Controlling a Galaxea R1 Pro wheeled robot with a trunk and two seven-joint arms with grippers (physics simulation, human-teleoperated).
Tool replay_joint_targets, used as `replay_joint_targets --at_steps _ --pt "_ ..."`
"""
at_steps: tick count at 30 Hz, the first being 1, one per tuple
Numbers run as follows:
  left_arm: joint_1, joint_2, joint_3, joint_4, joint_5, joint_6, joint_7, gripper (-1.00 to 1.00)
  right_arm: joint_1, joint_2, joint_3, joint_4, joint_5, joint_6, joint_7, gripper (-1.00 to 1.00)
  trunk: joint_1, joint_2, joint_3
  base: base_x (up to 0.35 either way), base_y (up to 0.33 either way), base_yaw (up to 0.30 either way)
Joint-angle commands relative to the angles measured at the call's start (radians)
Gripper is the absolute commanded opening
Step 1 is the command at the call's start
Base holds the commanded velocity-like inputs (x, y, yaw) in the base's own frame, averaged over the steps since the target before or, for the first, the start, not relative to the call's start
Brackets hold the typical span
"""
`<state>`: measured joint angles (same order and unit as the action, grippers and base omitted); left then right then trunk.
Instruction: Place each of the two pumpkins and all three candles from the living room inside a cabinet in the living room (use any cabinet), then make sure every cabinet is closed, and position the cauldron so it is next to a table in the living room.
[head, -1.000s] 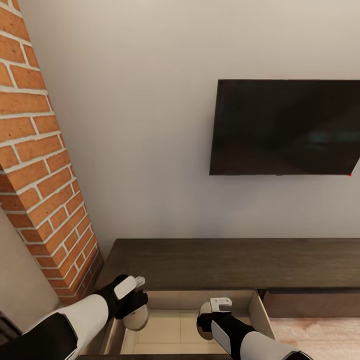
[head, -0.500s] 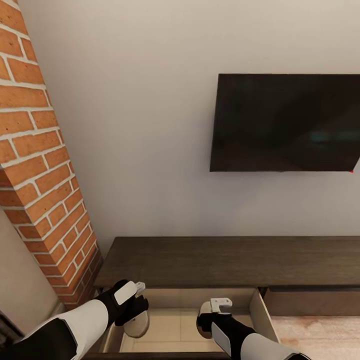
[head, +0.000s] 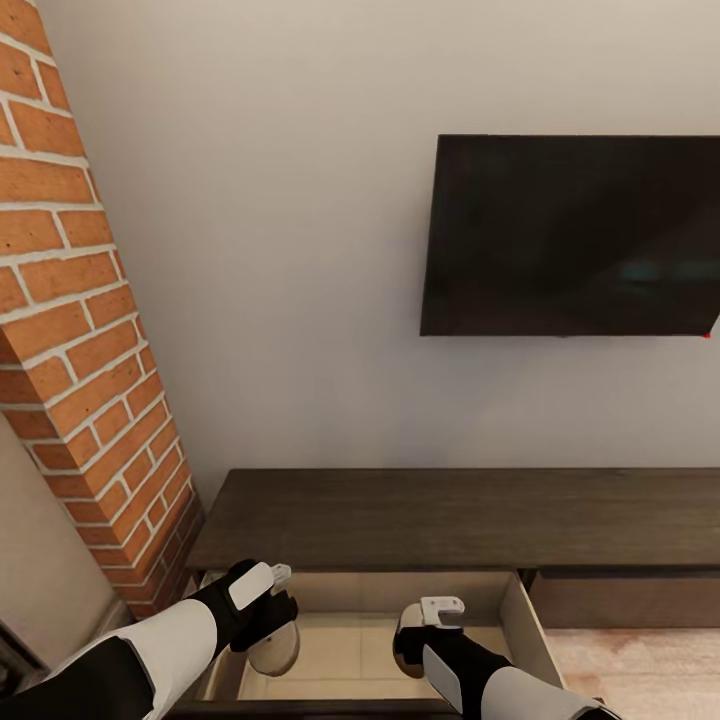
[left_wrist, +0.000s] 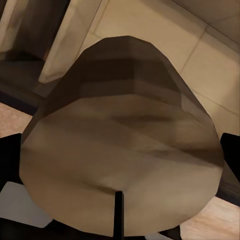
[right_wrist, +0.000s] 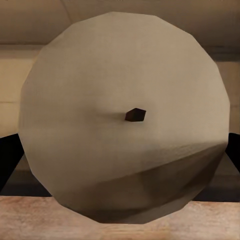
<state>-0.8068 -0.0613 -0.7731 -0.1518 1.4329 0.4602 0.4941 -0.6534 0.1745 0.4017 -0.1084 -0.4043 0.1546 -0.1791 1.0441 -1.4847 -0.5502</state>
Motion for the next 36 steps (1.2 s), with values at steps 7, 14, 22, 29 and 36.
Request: replay_joint_targets --at_steps 7,14,22,29,36 --pt "0.000 0.001 0.000 -0.002 -0.003 0.000 0.000 -1.00 0.000 0.000 0.000 0.000 -0.001 -0.001 0.001 -1.00 0.000 0.000 0.000 0.000 0.000 0.000" --pt "0.008 0.004 -0.001 -0.002 -0.004 0.000 -0.003 -1.00 0.000 0.000 0.000 0.000 -0.001 -0.001 0.001 -1.00 0.000 0.000 0.000 0.215 0.000 0.000" --pt "0.009 0.002 -0.002 -0.002 -0.003 0.002 -0.003 -1.00 0.000 0.000 0.001 0.000 -0.002 0.007 -0.001 -1.00 0.000 0.000 0.000 0.033 0.000 0.000" --pt "0.009 0.000 -0.002 0.001 -0.004 0.007 0.004 -1.00 0.000 0.000 0.002 0.000 -0.002 0.119 -0.032 -1.00 0.000 0.000 0.000 0.000 0.000 0.000" --pt "0.009 -0.025 -0.004 0.057 -0.009 0.005 0.009 -1.00 0.000 0.000 0.002 -0.003 -0.002 0.131 -0.120 -1.00 0.000 0.000 0.000 0.000 0.000 0.000"
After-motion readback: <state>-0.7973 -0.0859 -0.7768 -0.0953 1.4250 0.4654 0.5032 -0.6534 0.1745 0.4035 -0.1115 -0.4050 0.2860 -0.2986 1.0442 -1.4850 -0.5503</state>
